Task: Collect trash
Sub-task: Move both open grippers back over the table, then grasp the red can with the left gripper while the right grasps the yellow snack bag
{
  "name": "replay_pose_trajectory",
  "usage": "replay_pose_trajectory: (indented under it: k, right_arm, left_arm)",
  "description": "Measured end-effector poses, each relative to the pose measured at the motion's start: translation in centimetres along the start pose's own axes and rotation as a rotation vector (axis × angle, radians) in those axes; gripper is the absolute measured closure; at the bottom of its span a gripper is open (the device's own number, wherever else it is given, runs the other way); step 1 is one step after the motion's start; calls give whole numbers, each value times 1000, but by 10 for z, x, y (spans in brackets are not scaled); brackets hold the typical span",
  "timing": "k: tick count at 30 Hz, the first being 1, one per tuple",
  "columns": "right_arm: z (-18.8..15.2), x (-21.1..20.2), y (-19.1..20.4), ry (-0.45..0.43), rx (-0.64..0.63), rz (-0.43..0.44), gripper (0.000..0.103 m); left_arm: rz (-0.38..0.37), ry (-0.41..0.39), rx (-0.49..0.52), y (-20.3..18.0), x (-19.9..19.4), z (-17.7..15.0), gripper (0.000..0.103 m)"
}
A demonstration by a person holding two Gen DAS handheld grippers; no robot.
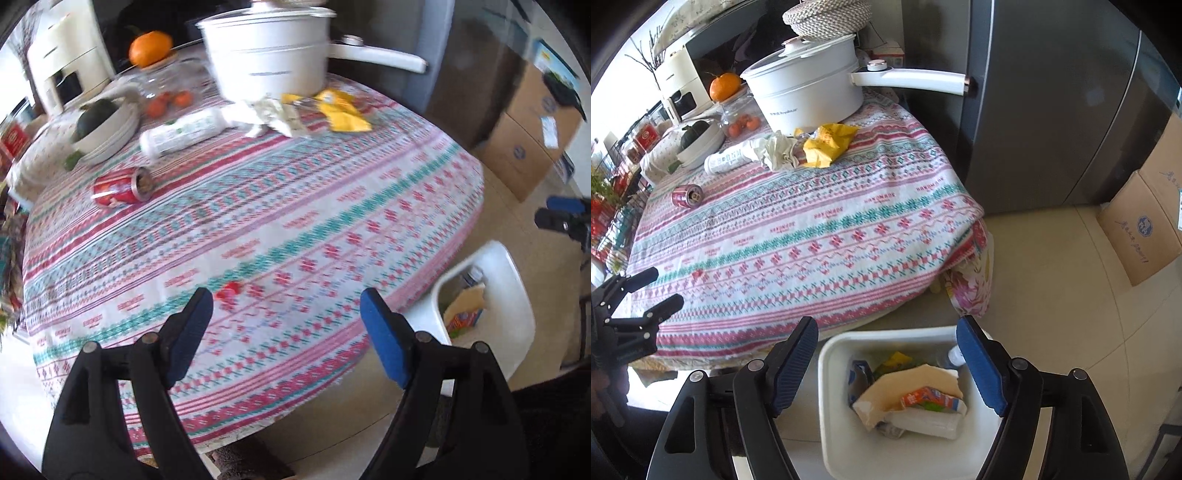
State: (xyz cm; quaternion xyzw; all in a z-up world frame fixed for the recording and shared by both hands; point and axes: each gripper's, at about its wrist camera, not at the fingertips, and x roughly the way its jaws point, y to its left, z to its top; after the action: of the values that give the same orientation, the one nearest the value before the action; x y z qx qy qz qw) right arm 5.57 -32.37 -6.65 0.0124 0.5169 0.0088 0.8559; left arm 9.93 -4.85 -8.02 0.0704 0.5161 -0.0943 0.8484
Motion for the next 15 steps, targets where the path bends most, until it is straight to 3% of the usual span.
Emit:
replay_pose_trajectory:
  k: [7, 15]
  right_arm:
    - [22, 15, 30, 4, -12, 12, 24]
    - [57, 46, 64, 5, 6, 34, 23]
  left_arm:
    - [18, -2, -237, 70, 13, 9, 21]
    - [45, -8, -518, 162, 38, 43, 21]
